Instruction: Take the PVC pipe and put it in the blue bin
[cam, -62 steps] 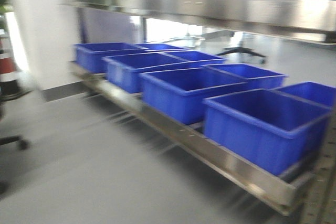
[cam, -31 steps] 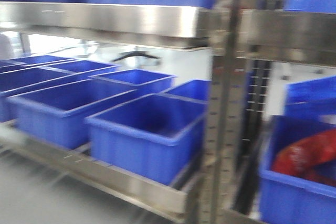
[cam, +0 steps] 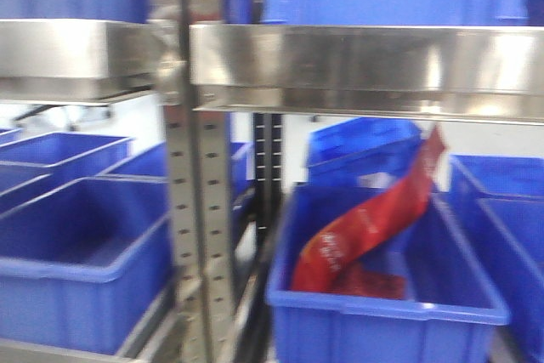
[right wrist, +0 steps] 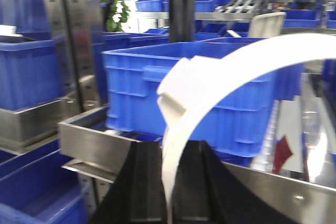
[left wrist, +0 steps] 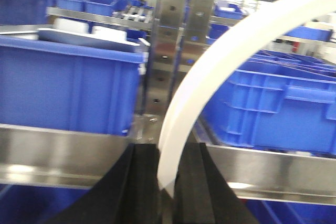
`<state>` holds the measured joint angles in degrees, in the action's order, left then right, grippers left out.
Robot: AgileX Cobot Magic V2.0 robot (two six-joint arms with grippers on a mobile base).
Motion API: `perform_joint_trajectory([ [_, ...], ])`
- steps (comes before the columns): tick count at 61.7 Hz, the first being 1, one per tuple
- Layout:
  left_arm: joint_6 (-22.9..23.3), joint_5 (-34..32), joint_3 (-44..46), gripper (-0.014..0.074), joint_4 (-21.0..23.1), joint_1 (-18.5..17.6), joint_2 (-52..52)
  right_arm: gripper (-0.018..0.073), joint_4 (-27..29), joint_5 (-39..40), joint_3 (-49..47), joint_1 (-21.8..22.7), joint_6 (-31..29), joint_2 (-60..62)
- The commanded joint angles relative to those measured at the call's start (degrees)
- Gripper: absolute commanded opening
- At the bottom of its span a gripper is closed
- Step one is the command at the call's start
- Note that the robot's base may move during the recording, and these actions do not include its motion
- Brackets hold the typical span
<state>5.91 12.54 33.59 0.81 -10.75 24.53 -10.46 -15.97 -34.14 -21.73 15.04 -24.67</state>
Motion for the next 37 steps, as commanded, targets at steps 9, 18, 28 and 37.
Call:
perform_joint_trajectory([
  [9, 0.2, -1.6, 0.1, -0.0111, 0.1, 0.3, -0.3, -0.0169, 0.1, 1.4, -0.5, 0.0, 0.0, 0.2],
  [18, 0.2, -1.6, 0.1, -0.0111, 0.1, 0.3, -0.3, -0.0169, 0.1, 1.4, -0.5, 0.0, 0.0, 0.2],
  [28, 0.2, -1.6, 0.1, -0.0111, 0.1, 0.3, -0.3, -0.0169, 0.1, 1.4, -0.5, 0.0, 0.0, 0.2],
  [37, 0.2, -1.6, 0.1, -0.0111, 0.1, 0.3, -0.3, -0.0169, 0.1, 1.4, -0.5, 0.0, 0.0, 0.2],
])
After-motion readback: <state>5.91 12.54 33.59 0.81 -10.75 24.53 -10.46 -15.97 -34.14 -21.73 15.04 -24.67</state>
